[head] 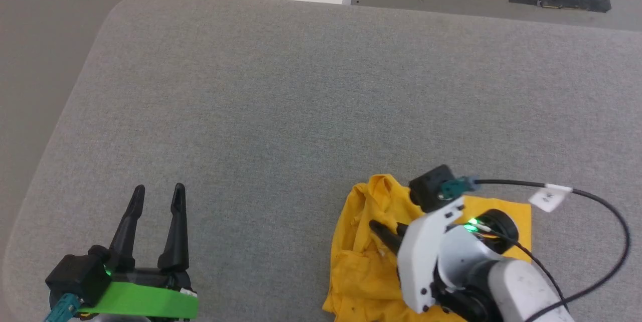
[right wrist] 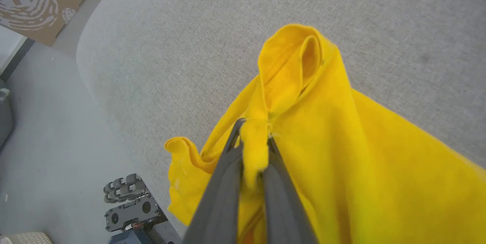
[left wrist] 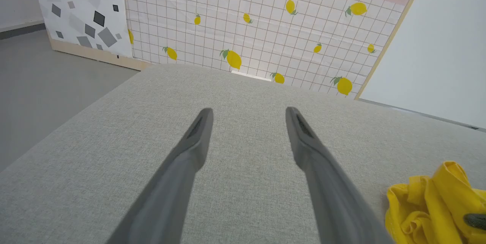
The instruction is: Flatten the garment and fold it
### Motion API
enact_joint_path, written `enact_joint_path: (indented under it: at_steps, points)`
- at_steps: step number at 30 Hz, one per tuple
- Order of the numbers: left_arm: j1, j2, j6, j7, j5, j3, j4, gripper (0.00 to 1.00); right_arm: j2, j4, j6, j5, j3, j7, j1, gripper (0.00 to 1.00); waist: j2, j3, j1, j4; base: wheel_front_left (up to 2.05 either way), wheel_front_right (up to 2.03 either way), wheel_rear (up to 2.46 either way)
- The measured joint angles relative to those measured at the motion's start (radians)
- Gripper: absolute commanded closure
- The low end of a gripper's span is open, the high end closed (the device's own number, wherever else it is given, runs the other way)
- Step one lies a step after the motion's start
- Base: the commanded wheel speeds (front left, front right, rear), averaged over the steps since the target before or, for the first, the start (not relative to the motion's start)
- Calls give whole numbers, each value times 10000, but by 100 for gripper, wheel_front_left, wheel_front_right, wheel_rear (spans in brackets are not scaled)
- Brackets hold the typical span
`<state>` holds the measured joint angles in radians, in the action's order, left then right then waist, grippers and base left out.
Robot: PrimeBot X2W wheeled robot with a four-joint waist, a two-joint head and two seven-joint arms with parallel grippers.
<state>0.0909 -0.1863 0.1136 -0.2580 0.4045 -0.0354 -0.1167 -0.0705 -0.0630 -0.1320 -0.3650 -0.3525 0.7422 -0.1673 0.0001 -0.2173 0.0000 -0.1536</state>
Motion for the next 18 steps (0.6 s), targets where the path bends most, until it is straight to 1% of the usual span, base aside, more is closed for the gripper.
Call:
enact_joint_path:
  at_steps: [1,2,3,4,5,6,7,9,13,15,18]
  points:
    - [-12,12,2,0,-2,2,15,0,12,184,0,105,-107,-67,-100,100,0,-10,0,-9,0,0,0]
    - [-72,65,12,0,-2,-8,88,0,100,945,0,700,-405,-401,-510,100,0,-31,0,-33,0,0,0]
    - [-100,75,12,0,-2,-10,107,0,140,1187,0,752,-420,-460,-575,98,0,-26,0,-32,0,0,0]
    - [-123,84,15,0,-2,-13,115,0,157,1457,0,840,-489,-525,-621,72,0,-18,0,-29,0,0,0]
    - [-137,90,15,0,-2,-15,121,0,157,1720,0,949,-562,-606,-664,61,0,-15,0,-22,0,0,0]
    - [-151,92,19,0,-2,-25,136,0,163,1973,0,1014,-616,-679,-709,38,0,-8,0,-18,0,0,0]
    - [-164,96,46,0,-2,-36,153,0,171,2155,0,1039,-663,-757,-744,0,0,1,0,-16,0,0,0]
    - [-188,113,86,0,-2,-61,205,0,173,2401,0,993,-782,-1083,-814,0,0,43,0,-9,0,0,0]
    - [-187,117,88,0,-4,-8,268,0,182,2466,0,616,-888,-1662,-896,0,0,169,0,78,0,0,0]
    - [-156,117,88,0,-4,35,276,0,186,2334,0,483,-805,-1896,-949,0,0,260,0,153,0,0,0]
    - [-65,115,88,0,-4,73,270,0,199,1806,0,366,-360,-2098,-945,0,0,384,0,295,0,0,0]
